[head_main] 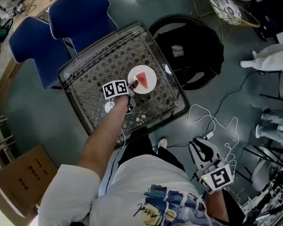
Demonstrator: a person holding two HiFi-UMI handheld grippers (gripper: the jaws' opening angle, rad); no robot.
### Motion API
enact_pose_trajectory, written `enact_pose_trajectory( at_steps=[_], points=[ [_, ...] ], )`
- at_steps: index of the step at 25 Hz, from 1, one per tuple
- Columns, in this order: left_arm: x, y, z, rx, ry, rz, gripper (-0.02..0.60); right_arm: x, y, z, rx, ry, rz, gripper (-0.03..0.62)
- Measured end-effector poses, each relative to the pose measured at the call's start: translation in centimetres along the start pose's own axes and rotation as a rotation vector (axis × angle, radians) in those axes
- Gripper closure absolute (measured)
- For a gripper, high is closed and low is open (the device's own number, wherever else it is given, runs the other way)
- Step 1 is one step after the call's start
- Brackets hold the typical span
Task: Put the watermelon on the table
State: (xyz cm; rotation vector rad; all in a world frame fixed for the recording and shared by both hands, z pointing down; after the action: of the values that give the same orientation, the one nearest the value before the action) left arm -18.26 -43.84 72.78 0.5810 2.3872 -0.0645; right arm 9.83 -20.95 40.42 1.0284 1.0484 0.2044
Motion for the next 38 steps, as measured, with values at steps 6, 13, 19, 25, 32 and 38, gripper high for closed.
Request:
enact_pose_trajectory(
  at_steps=[6,13,19,25,32,38],
  points=[
    [0.3,-0.5,1.0,-0.099,-0.123,0.009,0.492,1.2,0.4,-0.3,-0.008,0.014,-0.003,0.534],
    [0.4,-0.9,2.2,-0.276,-0.321,-0.002,0.436,2.9,1.6,0.5,-0.036,0.045,0.009,0.534],
    [0.2,-1.0,2.2,-0.35,-0.401,-0.012,0.405,3.5,2.5,0.4,-0.043,0.055,0.025,0.534],
    [0.4,-1.2,2.4,-0.452,-0.497,0.022,0.396,4.6,3.2,0.8,-0.033,0.068,0.029,0.534],
    [3.4,-0.5,3.3,-0.449,-0.437,0.078,0.396,4.8,3.0,1.0,-0.005,0.064,0.057,0.534],
    [8.1,1.5,6.1,-0.46,-0.226,0.185,0.412,4.1,3.1,0.7,0.076,0.0,0.109,0.534]
  ],
)
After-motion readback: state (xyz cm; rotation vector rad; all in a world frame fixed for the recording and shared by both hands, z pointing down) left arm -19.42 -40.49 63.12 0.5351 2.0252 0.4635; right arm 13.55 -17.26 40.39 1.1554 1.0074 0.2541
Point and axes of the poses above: the fingertips, and each gripper's own axes: x backward along the fingers, z to its right, y out of its underside, the point moved 8 cm from there along x, backward along the fingers, and after that the axes turned 6 degrees about x, right-handed, at the moved point
